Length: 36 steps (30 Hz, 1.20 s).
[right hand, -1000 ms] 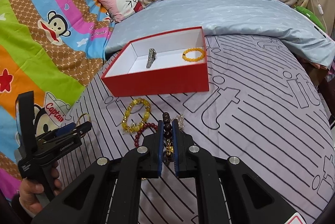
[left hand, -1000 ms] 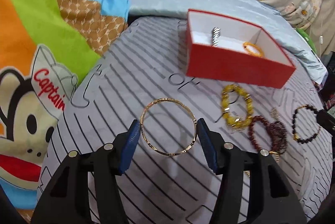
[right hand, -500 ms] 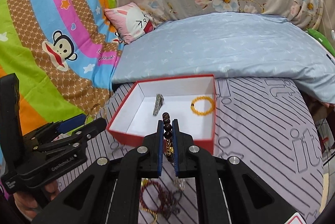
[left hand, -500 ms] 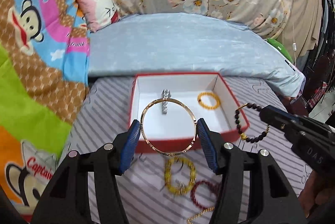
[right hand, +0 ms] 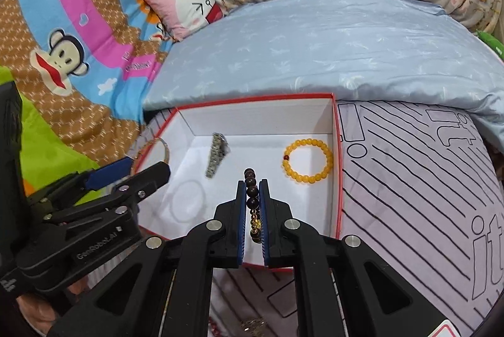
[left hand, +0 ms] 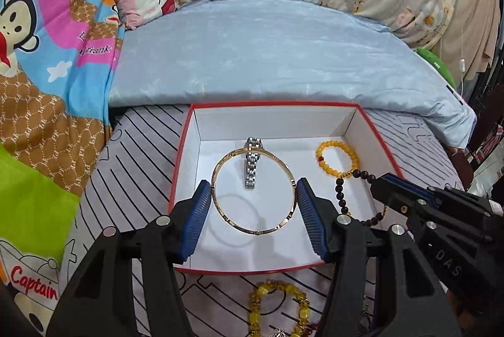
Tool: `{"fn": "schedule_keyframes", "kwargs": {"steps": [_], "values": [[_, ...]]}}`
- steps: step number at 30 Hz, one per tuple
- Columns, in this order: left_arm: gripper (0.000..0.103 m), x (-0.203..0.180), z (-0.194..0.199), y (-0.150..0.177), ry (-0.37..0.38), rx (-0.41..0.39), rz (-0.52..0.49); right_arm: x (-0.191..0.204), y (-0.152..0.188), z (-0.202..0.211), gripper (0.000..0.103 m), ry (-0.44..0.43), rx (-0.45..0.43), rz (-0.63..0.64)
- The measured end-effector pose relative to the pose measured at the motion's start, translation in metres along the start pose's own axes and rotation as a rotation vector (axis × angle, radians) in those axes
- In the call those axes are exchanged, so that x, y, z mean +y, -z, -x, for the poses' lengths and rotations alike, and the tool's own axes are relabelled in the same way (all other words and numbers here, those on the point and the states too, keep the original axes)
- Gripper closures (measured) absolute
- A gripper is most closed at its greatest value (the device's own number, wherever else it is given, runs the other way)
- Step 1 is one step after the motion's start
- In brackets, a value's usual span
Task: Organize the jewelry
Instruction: 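Lower the bangle into the red box with the left tool while the right tool drops the dark bracelet, then grasp the yellow bead bracelet with the left tool while the right tool grasps the dark red bracelet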
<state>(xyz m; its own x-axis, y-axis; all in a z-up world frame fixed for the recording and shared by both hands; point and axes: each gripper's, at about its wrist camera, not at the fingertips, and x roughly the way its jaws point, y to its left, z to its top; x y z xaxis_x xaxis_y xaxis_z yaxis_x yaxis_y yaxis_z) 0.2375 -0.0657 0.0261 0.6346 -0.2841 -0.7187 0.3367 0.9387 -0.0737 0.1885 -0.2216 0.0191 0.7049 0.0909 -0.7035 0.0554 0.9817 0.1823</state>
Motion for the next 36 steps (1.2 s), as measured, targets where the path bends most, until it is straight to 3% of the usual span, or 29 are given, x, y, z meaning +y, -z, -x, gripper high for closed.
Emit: {"fn": "schedule_keyframes", "kwargs": {"steps": [1, 3, 9, 24, 36], "values": [[0.048, 0.000, -0.005, 0.001, 0.000, 0.012, 0.000, 0.000, 0.001, -0.002, 0.089, 0.023, -0.002, 0.006], [0.041, 0.002, -0.011, 0.003, -0.020, 0.020, 0.003, -0.004, 0.002, -0.002, 0.072, 0.036, -0.009, 0.001], [0.033, 0.009, -0.006, 0.012, -0.045, 0.012, 0.010, -0.007, 0.007, 0.014, 0.062, 0.041, -0.034, -0.008], [0.030, 0.025, 0.043, 0.053, -0.051, -0.001, 0.054, 0.004, 0.052, 0.062, 0.061, 0.036, -0.033, -0.009], [0.030, 0.024, 0.052, 0.102, -0.034, 0.072, 0.079, 0.008, 0.097, 0.089, 0.061, 0.019, 0.000, -0.039]]}}
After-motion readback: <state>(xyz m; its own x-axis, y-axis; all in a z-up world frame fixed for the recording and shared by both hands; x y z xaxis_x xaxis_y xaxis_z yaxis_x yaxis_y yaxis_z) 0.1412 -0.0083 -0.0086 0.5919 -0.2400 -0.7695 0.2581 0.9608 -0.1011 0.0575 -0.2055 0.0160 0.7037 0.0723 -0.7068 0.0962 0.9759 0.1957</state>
